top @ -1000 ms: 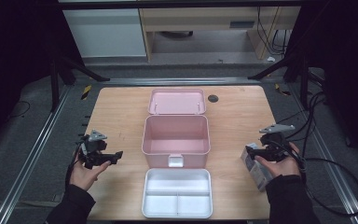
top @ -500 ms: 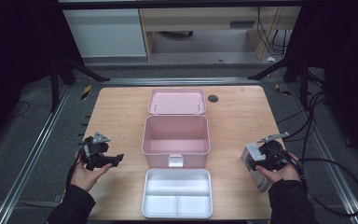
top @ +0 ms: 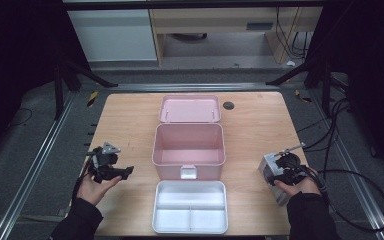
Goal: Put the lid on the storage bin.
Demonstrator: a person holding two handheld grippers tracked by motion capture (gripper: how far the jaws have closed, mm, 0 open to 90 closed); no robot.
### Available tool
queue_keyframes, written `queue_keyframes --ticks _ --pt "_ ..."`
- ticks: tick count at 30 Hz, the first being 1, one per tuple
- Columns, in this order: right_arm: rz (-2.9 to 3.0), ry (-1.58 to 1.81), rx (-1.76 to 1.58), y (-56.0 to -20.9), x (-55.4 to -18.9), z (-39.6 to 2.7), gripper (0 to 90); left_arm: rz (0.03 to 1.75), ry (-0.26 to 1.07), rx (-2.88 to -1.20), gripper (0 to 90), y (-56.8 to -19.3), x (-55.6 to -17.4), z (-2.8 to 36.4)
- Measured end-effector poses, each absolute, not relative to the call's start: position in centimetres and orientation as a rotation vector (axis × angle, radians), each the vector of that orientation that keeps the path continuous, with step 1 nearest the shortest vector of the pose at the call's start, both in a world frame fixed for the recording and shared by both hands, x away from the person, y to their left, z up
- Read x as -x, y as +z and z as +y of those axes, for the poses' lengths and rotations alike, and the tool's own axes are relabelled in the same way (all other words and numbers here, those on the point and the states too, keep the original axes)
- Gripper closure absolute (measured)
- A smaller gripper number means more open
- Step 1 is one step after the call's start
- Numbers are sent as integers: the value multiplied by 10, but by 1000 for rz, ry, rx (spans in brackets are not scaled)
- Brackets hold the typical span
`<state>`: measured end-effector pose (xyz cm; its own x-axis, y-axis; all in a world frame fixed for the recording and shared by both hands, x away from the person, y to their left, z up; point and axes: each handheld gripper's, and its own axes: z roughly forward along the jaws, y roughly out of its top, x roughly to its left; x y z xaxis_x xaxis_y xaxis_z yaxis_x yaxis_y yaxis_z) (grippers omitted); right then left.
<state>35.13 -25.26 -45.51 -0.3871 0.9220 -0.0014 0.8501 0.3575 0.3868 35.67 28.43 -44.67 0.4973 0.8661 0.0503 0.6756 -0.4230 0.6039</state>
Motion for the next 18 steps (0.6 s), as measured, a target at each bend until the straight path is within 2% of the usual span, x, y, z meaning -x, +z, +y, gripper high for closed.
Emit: queue_keyframes --ticks 5,18 --pt "2415 460 -1634 -456 -353 -253 518 1256 487 -2242 294 -448 -355 281" --pt "2428 429 -1636 -453 -356 -252 567 1249 470 -2271 304 -452 -357 279"
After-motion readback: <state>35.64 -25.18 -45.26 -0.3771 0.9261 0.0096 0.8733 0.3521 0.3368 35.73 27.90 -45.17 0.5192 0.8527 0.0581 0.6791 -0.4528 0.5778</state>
